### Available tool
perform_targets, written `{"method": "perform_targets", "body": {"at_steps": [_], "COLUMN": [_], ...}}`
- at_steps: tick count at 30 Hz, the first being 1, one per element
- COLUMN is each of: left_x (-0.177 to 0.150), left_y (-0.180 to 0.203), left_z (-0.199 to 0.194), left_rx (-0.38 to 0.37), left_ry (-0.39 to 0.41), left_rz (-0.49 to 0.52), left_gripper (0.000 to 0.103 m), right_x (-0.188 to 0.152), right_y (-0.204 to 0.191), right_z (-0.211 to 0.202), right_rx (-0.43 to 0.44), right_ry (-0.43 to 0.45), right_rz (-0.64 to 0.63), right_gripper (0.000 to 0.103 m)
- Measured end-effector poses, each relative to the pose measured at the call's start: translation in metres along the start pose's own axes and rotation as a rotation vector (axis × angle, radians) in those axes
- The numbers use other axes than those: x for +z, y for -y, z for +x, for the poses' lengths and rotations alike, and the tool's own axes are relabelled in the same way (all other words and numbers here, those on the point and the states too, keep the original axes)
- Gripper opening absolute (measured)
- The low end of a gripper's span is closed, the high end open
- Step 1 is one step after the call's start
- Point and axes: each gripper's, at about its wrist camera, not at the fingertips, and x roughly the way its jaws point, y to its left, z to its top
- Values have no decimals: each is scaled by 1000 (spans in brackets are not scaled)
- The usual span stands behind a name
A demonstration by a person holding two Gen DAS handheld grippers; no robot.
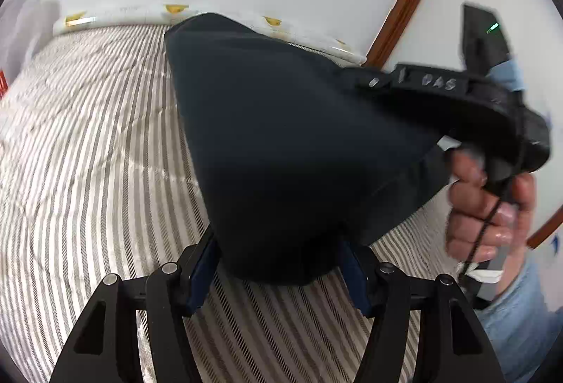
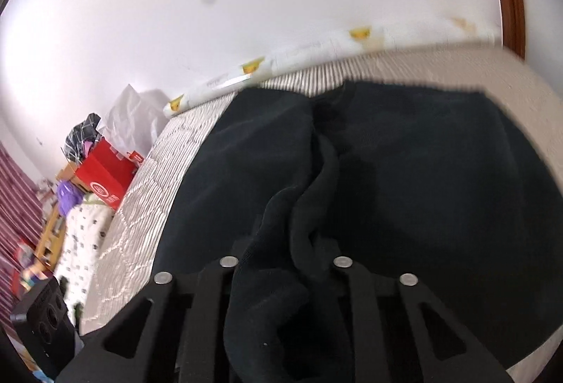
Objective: Fold small clothes
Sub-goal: 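Fold the gripped bundle edge over the bundle with the right tool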
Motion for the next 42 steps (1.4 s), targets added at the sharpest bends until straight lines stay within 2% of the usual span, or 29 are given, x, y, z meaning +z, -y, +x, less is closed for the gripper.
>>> {"method": "perform_targets", "body": {"at_steps": [4,6,16,21,23,25,27,28,30,32,33,37,39,41,42], "left_x": [4,6,20,26,28,30,33,33,34,37,37,39,41,45,46], "left_y": [20,29,64,85,92,95,95,96,96,92,88,71,68,62,59], "left_z": [7,13,31,38,42,48,51,52,52,52,51,45,40,35,34], "left_rx": [53,80,71,56,74,109,84,77,81,91,95,72,72,92,103], "left_ry": [-9,-19,-22,-14,-3,-14,-18,-17,-5,4,-1,27,43,69,77], "left_rz": [72,95,152,188,203,191,161,150,138,119,102,38,27,23,19], "left_gripper": [61,61,59,59,59,54,40,37,30,25,22,16,14,13,12], "right_x": [2,2,14,3,-6,-13,-18,-20,-24,-31,-35,-43,-41,-36,-33], "right_y": [4,14,108,148,155,160,164,164,168,176,181,187,181,168,160], "right_z": [-24,-32,-72,-65,-57,-50,-51,-54,-61,-65,-66,-47,-39,-36,-33], "right_rx": [-116,-163,-309,-350,-354,-363,-366,-373,-387,-398,-382,-328,-283,-325,-314], "right_ry": [106,128,223,183,166,135,116,118,127,111,104,34,29,58,69], "right_rz": [-112,-135,-21,41,39,35,43,50,79,135,171,239,255,231,211], "right_gripper": [15,15,15,15,15,16,19,22,41,54,56,54,25,21,20]}}
